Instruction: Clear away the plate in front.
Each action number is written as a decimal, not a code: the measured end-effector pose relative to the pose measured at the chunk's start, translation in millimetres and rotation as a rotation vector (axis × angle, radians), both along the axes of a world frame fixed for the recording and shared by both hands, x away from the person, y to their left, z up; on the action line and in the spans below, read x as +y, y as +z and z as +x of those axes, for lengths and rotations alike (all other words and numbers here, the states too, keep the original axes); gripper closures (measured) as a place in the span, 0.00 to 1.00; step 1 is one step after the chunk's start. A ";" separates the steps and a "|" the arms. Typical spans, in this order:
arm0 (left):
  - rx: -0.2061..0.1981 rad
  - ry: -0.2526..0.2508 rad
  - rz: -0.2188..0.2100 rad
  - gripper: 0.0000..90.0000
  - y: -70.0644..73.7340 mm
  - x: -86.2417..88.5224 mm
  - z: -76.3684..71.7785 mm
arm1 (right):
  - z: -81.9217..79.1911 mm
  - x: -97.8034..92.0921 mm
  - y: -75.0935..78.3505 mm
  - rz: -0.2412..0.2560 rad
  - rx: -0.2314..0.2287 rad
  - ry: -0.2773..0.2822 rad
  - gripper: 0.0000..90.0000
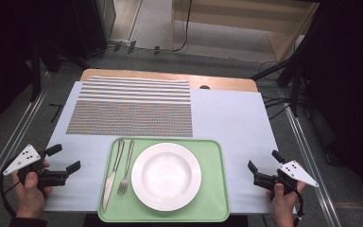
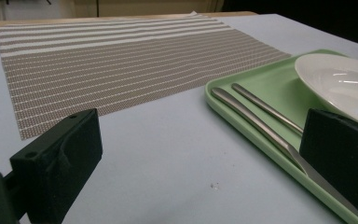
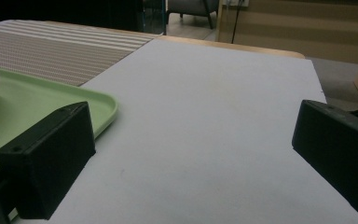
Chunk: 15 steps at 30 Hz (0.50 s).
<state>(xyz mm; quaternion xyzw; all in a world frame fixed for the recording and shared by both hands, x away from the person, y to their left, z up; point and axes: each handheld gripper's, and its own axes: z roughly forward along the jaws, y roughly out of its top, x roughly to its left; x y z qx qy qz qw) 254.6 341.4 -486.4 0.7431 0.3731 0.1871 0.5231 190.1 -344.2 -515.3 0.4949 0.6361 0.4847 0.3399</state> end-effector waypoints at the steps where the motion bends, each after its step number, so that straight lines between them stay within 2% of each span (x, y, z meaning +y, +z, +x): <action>1: 0.001 -0.004 -0.003 0.00 -0.2 -0.9 -0.2 | 0.0 0.0 0.0 0.000 -0.001 0.001 0.00; 4: -0.006 -0.013 -0.035 0.00 -0.4 0.8 -1.1 | -0.1 0.1 -0.1 -0.002 0.000 0.002 0.00; 8: -0.004 -0.001 -0.084 0.00 -0.3 7.3 -1.0 | 0.0 0.0 -0.2 0.000 -0.001 0.000 0.00; 15: -0.003 -0.007 -0.072 0.00 -0.9 5.3 -0.1 | 0.2 0.5 -0.3 -0.002 0.001 -0.004 0.00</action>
